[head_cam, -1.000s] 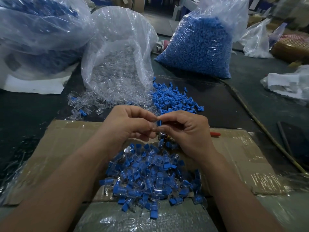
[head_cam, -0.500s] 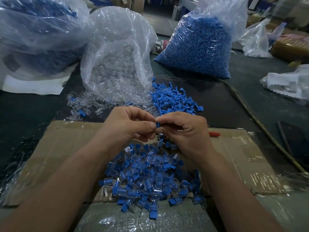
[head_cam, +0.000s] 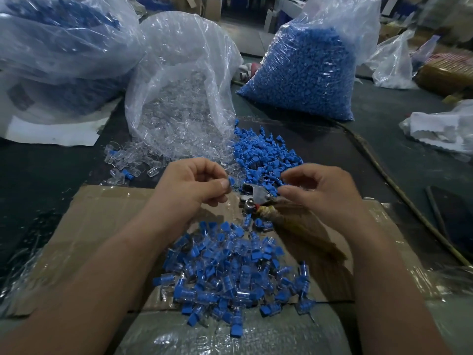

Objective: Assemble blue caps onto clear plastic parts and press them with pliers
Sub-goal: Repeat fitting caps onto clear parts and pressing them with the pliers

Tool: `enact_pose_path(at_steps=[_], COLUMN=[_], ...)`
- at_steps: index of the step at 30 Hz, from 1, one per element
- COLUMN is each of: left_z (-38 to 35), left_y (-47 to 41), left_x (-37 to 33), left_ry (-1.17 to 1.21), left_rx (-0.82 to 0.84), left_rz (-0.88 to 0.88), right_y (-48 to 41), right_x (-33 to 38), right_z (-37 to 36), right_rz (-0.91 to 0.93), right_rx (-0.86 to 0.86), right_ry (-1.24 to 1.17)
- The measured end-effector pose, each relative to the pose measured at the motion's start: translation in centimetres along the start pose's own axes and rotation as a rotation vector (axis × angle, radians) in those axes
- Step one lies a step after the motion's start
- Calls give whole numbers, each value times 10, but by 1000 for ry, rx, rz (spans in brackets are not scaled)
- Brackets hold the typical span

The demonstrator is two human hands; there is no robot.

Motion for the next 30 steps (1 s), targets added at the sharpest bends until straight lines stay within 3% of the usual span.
enact_pose_path(at_steps=[5, 11, 30], left_z=[6, 5, 7], left_y=[-3, -4, -4], left_x=[1, 3, 2], left_ry=[30, 38, 39], left_rx=[-37, -37, -70], left_rz=[-8, 0, 7], right_y=[13, 18, 6], right_x=[-28, -30, -23], right_z=[-5, -25, -23], right_rz=[-215, -226, -229], right_rx=[321, 538, 289], right_ry=[76, 238, 444])
Point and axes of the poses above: each hand's wrist, its own y-axis away from the middle knuckle, its own z-axis out of the back of the hand, x = y × z, the point moved 8 cm from there along -y, towards the middle knuckle, and after that the axes turned 13 degrees about z, right-handed, at the moved point
